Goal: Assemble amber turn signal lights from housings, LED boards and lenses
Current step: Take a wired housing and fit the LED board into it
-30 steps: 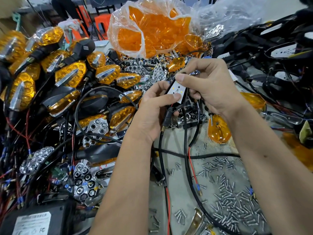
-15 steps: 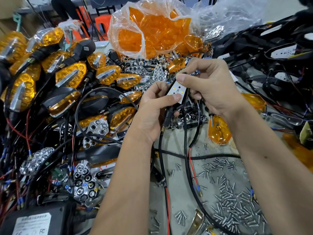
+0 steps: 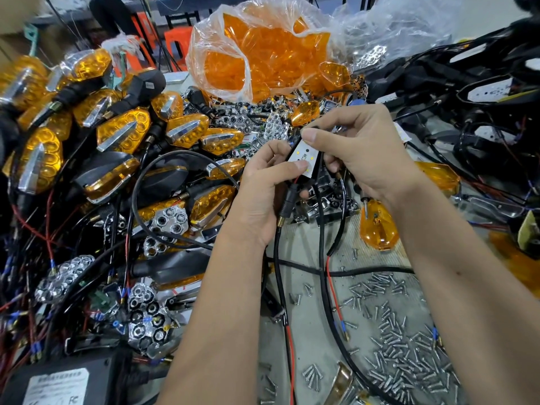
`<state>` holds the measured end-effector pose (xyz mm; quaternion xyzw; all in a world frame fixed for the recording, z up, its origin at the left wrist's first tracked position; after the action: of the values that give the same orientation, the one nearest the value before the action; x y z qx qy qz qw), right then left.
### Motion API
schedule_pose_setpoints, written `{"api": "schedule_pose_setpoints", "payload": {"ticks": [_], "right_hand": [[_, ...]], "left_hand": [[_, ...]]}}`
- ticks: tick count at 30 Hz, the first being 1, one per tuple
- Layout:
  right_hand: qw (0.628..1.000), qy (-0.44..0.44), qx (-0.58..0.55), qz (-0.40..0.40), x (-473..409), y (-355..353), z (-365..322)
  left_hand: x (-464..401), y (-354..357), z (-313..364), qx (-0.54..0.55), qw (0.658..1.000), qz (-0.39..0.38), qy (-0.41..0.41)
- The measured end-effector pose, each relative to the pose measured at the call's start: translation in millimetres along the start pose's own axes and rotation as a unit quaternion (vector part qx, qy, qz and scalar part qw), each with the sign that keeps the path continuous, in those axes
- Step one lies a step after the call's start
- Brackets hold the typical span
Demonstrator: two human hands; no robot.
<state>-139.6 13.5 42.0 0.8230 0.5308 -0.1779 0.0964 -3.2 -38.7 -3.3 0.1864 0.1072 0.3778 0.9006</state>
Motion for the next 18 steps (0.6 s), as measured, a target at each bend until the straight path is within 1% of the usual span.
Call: {"api": "schedule_pose_setpoints", "payload": {"ticks": [2,4,6,9,11,14,15,18], "right_hand": [[1.000,0.014,0.024,0.009,-0.4,-6.1,3.9],[0.999,0.016,0.040,0.005,0.0,-10.1,5.3],[0.998,0.014,0.063,0.006,0.6,-13.0,4.5],[0.998,0.025,0.060,0.008,0.5,-16.0,4.0],[0.998,0.038,0.055,-0.021,1.5,-10.8,3.8],[0.993,0.059,0.063,-0.079,5.2,3.0,6.1],[0.992,0.065,0.068,-0.089,6.2,6.0,7.0],[0.989,0.078,0.075,-0.097,7.4,9.3,8.3]], "left_hand": [[-1.1,-2.9,-1.7,-0.007,0.999,0.033,0.006],[-1.6,-1.0,-2.8,-0.052,0.997,0.044,0.019],[-1.4,4.2,-3.3,-0.103,0.993,0.035,0.034],[-1.3,5.0,-2.5,-0.116,0.992,0.026,0.033],[-1.7,3.5,-3.3,-0.138,0.990,0.017,0.027],[-1.2,10.9,-5.5,-0.241,0.969,-0.013,0.044],[-0.3,14.0,-6.3,-0.256,0.965,-0.018,0.048],[-0.4,15.8,-8.7,-0.233,0.971,-0.026,0.040]]}}
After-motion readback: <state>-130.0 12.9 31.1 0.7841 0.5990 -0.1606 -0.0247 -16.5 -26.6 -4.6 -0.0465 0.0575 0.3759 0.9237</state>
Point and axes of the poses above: each hand's wrist, its own x-axis away from the middle knuckle, its own y-axis out of the palm, z = x × y, the point moved 8 cm from there along -x, towards the middle knuckle, and after that the axes turned 1 degree about -x, right-handed, at the moved point
